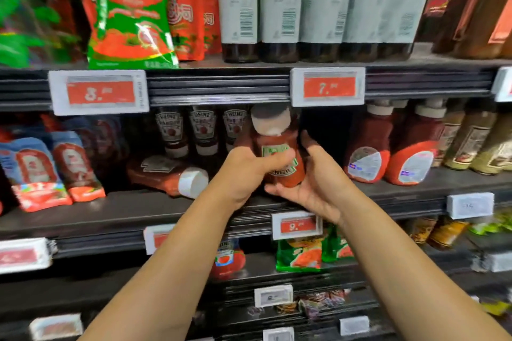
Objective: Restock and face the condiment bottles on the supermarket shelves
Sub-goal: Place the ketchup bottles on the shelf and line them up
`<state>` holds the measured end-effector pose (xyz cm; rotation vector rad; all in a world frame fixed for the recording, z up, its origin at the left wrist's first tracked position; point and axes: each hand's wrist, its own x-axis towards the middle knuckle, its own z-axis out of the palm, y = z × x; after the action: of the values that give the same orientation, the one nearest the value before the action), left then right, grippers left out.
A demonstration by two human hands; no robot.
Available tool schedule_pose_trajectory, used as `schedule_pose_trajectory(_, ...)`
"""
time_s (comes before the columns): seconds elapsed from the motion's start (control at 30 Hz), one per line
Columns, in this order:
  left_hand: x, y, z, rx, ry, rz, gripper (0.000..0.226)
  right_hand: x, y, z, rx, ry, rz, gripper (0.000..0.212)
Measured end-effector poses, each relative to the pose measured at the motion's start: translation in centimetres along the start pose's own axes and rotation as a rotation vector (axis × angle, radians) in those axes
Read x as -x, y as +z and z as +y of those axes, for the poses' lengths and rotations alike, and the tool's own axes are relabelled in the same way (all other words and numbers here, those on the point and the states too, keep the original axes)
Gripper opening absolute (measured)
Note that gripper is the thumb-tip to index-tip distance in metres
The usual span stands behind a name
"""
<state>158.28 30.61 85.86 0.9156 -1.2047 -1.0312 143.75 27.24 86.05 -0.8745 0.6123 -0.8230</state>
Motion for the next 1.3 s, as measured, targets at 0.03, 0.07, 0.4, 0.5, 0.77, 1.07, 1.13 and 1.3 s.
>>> schedule_pose_trajectory(0.03,0.0,-0.3,-0.3,-0.073,0.039,-0.028,0.049,-0.5,-0.4,-0.4,0.006,-0.019,0.023,0.049)
schedule_pose_trajectory(0.07,0.0,-0.6,-0.6,-0.176,0.066,-0.047,0.051,-1.0,-0.8,-0.7,0.016,-0.039,0.056,0.041)
schedule_pose_trajectory(0.4,-0.7,-3.9,-2.7,-0.371,-0.066,-0.240,0.111,-4.6,-1.5,-5.0,0.378,-0.508,0.250,0.047)
schedule_pose_trajectory(0.5,-2.0,-1.8,-1.8,-0.639,-0.105,-0.065,0.107,-6.0,-1.8,-5.6,0.421,-0.616,0.260,0.054)
schedule_pose_trajectory(0.77,-7.2,1.1,-3.0,-0.824,-0.144,0.153,0.099,-9.1,-2.8,-4.6,0.517,-0.685,0.192,0.058)
schedule_pose_trajectory(1.07,-8.1,0.3,-4.3,-0.768,-0.086,0.278,0.080,-10.8,-2.2,-4.0,0.583,-0.640,0.164,0.053)
schedule_pose_trajectory(1.13,-8.1,0.1,-4.7,-0.757,-0.073,0.296,0.079,-11.0,-2.2,-3.6,0.564,-0.648,0.154,0.052)
schedule_pose_trajectory(1.3,-8.1,-0.2,-5.0,-0.738,-0.047,0.291,0.077,-11.4,-2.7,-2.5,0.559,-0.603,0.108,0.049)
